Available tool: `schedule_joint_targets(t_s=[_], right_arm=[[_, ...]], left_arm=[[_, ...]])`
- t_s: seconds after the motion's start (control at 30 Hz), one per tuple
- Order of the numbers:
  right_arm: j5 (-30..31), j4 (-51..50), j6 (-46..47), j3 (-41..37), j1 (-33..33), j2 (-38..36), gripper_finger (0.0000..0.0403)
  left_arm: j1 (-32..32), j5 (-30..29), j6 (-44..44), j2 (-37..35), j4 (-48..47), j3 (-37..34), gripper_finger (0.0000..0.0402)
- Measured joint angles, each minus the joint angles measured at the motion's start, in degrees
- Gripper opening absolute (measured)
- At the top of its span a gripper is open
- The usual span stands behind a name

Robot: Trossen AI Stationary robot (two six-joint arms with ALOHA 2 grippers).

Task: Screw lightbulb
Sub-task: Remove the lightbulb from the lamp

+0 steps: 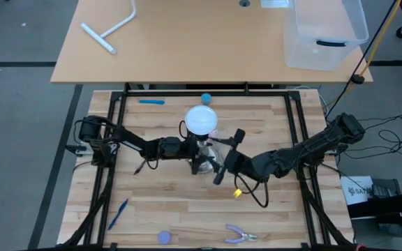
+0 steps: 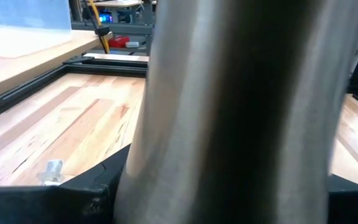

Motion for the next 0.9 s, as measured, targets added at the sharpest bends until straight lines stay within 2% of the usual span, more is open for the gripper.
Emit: schedule_joint_targets(t_s=[0.1,0.3,0.43,0.73,0.9], right_arm=[[2.7,4.8,0.3,0.0,0.5,0.0,0.0254],[7.5,7.7,3.2,0.0,-0.6,2.0,0.0254],[7.2,10.9,4.4,0.0,-2.1,4.2,0.0254],[7.5,24.6,-0.3,0.0,-4.1,7.7,0.0254],[6.8,26.4,-0.4,0.0,-5.5,8.0,0.0254]], left_arm=[[0.0,-0.1,0.0,0.0,0.0,0.0,0.0258],[0.0,-0.2,-0.1,0.0,0.1,-0.1,0.0258],[0.1,-0.3,-0.1,0.1,0.2,-0.1,0.0258],[0.2,-0.4,-0.2,0.1,0.2,-0.1,0.0258],[0.2,-0.4,-0.3,0.1,0.2,-0.1,0.0258]])
